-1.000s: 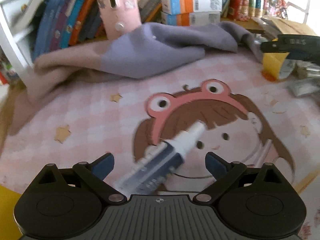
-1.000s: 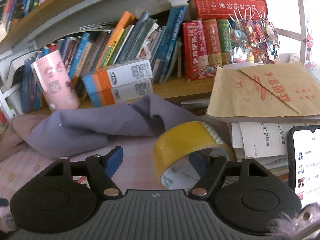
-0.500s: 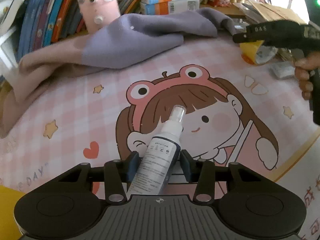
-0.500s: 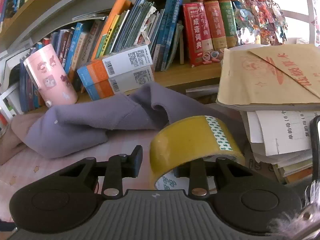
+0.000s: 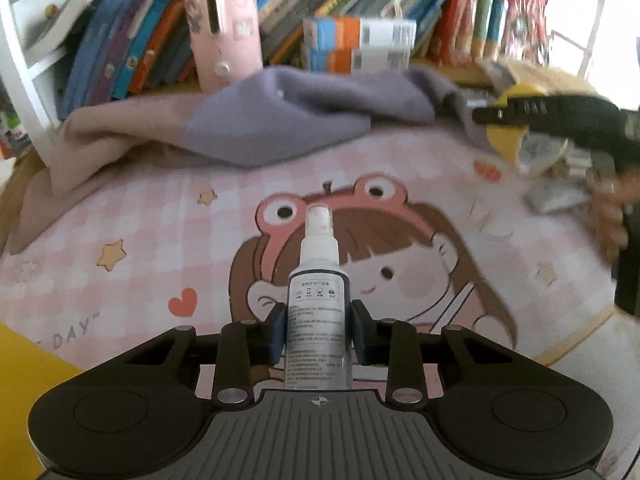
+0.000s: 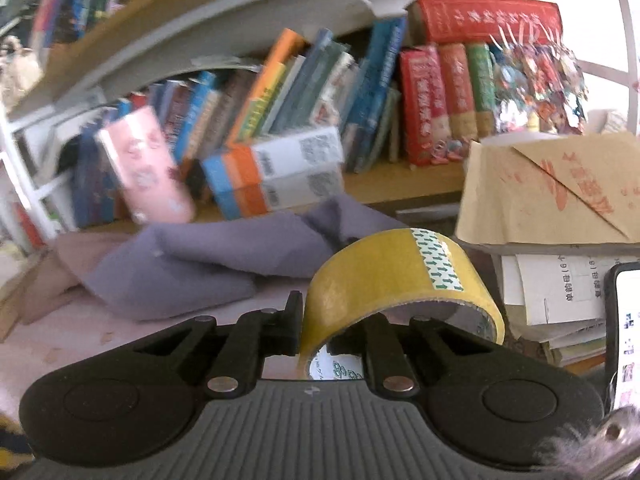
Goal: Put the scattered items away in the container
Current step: 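Lift and carry the spray bottle and tape roll over the yellow box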
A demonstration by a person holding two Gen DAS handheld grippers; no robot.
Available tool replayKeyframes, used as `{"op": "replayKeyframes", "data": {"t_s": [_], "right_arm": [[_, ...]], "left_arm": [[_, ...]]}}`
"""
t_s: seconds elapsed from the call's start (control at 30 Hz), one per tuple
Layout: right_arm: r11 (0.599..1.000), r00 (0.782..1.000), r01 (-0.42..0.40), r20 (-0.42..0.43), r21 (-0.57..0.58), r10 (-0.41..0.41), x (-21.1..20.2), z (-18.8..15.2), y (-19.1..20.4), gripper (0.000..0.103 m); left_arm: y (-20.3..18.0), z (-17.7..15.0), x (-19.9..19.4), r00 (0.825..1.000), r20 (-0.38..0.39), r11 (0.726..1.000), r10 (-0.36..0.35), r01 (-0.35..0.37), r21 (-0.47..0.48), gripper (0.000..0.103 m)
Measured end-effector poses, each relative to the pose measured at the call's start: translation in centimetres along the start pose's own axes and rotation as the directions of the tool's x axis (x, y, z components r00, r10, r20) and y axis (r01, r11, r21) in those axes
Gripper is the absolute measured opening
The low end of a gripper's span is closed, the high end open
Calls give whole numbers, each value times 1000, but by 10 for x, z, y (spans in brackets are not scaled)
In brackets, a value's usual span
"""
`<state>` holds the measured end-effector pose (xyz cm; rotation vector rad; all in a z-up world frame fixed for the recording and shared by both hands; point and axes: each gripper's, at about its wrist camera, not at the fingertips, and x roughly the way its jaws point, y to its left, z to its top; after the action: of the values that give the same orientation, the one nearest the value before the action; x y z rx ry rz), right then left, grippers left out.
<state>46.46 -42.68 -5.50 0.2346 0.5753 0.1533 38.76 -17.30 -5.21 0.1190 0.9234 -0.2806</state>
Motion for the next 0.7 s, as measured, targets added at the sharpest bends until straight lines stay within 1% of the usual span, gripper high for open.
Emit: {"op": "replayKeyframes", "data": {"t_s": [0.13,0.3,0.53,0.7], "right_arm": [[997,998,-63,3,-35,64,-25,-2,19,10],[990,993,-121,1,-72,122,-58,-5,43,10],[976,987,-158,1,-149,160,-113,-11,69,10],[961,986,-165,-8,-221,167,-157,-30,88,11]], "left_arm": [[0,-1,-20,999,33,999,-20,21,-25,31],[-6,-9,-49,996,80,999,-46,48,-22,31],[-10,-31,-100,980,166,993,-106,112,-28,31],[-15,-53,-136,965,208,987,-156,159,5,31]]}}
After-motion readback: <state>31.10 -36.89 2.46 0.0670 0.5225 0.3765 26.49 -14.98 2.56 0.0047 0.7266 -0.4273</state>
